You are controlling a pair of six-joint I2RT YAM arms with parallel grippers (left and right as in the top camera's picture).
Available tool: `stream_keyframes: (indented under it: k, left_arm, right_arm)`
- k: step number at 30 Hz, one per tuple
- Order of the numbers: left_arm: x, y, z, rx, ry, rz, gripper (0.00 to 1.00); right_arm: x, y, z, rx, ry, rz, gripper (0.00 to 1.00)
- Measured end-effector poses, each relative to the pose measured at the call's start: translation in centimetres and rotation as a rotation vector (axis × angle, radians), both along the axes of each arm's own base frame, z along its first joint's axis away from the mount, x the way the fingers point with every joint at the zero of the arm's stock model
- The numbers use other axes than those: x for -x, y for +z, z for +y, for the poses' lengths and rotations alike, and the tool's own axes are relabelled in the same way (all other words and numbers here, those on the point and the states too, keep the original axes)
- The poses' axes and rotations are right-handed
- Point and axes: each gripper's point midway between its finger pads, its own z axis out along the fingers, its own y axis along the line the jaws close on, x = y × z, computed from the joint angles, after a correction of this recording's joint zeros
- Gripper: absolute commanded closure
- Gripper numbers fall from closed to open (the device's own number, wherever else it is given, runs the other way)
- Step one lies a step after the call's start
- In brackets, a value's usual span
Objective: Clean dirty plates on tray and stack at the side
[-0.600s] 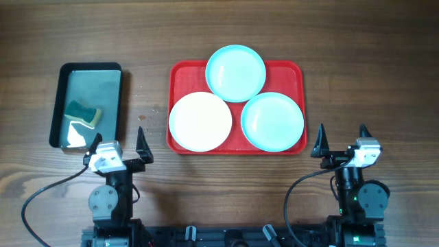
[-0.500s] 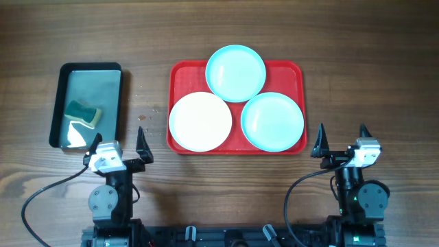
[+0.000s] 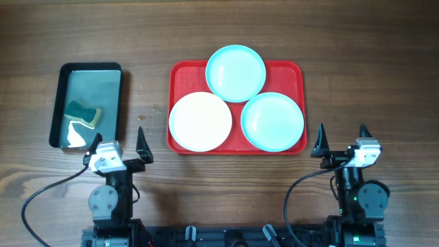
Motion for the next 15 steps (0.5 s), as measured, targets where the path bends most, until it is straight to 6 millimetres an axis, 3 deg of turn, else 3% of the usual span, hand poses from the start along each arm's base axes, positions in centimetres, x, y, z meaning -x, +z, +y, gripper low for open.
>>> stream_keyframes:
  k: [15]
  left_arm:
    - [0.00,0.00,0.00,0.000,0.000,0.000,0.00]
  right_arm:
    - [0.00,0.00,0.00,0.000,0.000,0.000,0.00]
